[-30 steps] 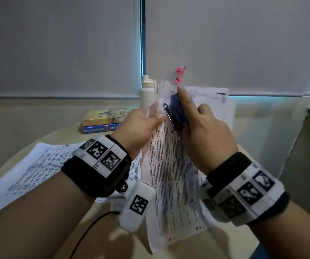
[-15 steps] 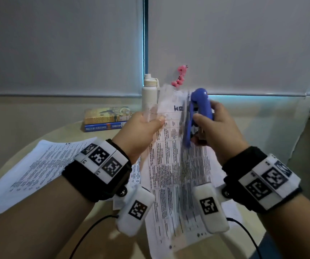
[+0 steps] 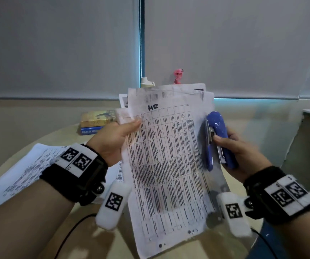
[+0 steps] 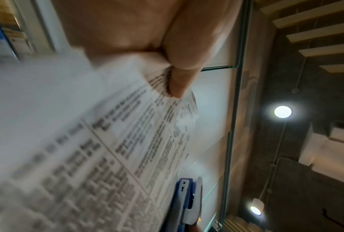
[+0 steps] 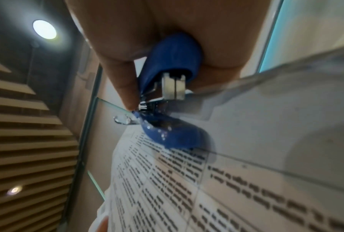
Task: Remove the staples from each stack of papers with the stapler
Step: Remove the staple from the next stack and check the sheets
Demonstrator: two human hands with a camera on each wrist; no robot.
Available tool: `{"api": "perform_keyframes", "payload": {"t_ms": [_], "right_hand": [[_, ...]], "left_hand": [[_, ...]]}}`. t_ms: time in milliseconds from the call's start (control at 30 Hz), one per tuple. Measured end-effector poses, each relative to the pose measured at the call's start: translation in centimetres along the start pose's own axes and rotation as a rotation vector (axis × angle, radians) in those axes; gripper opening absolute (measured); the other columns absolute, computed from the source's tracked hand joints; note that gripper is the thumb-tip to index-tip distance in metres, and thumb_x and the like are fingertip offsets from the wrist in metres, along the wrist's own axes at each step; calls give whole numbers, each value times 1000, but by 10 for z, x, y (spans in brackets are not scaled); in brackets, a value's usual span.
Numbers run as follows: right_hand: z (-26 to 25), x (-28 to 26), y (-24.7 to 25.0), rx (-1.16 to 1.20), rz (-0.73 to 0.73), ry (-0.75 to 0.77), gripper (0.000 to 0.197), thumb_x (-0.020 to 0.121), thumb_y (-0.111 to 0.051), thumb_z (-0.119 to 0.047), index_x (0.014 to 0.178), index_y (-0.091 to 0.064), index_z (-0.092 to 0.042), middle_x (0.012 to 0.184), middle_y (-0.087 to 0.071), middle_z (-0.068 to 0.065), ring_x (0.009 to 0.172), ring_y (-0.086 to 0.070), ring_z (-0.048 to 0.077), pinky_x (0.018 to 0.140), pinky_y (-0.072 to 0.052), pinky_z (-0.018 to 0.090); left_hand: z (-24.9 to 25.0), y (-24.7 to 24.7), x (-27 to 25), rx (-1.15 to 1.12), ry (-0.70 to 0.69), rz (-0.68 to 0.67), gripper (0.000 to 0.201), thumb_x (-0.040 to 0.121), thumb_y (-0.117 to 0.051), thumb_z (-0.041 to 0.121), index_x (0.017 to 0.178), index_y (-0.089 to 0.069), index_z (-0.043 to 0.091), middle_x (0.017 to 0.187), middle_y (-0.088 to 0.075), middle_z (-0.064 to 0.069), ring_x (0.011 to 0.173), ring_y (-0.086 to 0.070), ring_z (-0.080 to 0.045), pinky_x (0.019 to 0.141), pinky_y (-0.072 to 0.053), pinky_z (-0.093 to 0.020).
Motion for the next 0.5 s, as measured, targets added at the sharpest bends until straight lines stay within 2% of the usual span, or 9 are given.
{"api": "perform_keyframes", "payload": {"t_ms": [33, 100, 167, 233, 267, 300, 367, 433, 500], "right_hand": [[-1, 1, -1, -9, 1, 14, 55, 65, -78, -15, 114, -54, -7, 88, -69, 7, 74, -67, 18, 65, -55, 24], [-7, -2, -5, -43, 13, 68, 49, 61, -72, -17, 105, -53, -7, 77, -69, 2, 63, -66, 12, 54, -52, 18], [-15, -7, -7, -77, -10, 81, 45, 62, -63, -13, 105, -52, -7, 70, -68, 0, 55, -64, 10, 47, -48, 15], [-22, -12, -7, -157, -44, 90, 43, 65, -58, -8, 107, -52, -4, 68, -67, -2, 52, -62, 7, 45, -46, 13], [-25, -13, -8, -205, -66, 94, 41, 67, -57, -7, 108, -51, -3, 66, -66, -3, 51, -60, 5, 44, -45, 12], [-28, -13, -11, -264, -85, 96, 40, 69, -61, -11, 107, -51, -2, 66, -64, -4, 52, -58, 4, 45, -44, 12], [-29, -12, -18, -411, -131, 118, 55, 62, -78, -36, 100, -53, -6, 73, -61, 0, 62, -56, 9, 54, -44, 15], [-30, -12, -26, -516, -161, 138, 68, 48, -83, -54, 93, -55, -11, 80, -57, 5, 71, -53, 14, 59, -42, 23], [-29, -11, -30, -549, -181, 146, 62, 55, -84, -41, 96, -54, -7, 83, -56, 6, 74, -53, 15, 60, -42, 23]], "left_hand": [[-1, 3, -1, 7, -2, -13, 45, 81, -55, 21, 123, -59, 5, 120, -66, -17, 109, -65, -31, 86, -56, -45], [0, 14, -5, 42, -8, -40, 45, 80, -66, 29, 118, -62, 6, 117, -69, -15, 105, -67, -29, 84, -57, -43], [11, 29, -7, 134, -31, 13, 73, 57, -85, 46, 114, -64, 6, 116, -69, -13, 101, -67, -27, 85, -57, -43], [32, 38, -8, 311, -134, 97, 89, 40, -83, 62, 114, -63, 18, 118, -68, -6, 104, -63, -21, 89, -53, -41], [44, 36, -7, 399, -184, 117, 89, 39, -81, 67, 114, -62, 24, 117, -69, -1, 104, -63, -15, 85, -52, -34], [54, 34, -4, 486, -223, 118, 86, 42, -80, 67, 116, -60, 27, 114, -69, 4, 103, -64, -9, 81, -50, -26], [69, 17, 4, 647, -239, 46, 82, 53, -84, 50, 125, -56, 23, 109, -69, 7, 95, -65, 1, 81, -49, -18], [72, -3, 9, 767, -143, -117, 83, 50, -85, 45, 123, -57, 16, 107, -72, 0, 94, -69, -7, 92, -52, -27], [67, -18, 10, 844, -32, -273, 72, 56, -85, 34, 116, -60, 3, 110, -71, -17, 101, -68, -31, 94, -52, -45]]}}
Point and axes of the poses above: each hand's wrist, its own x-axis towards the middle knuckle, its own y-axis out of the back of the hand, z = x × y, the point moved 1 cm from there along x, towards the middle knuckle
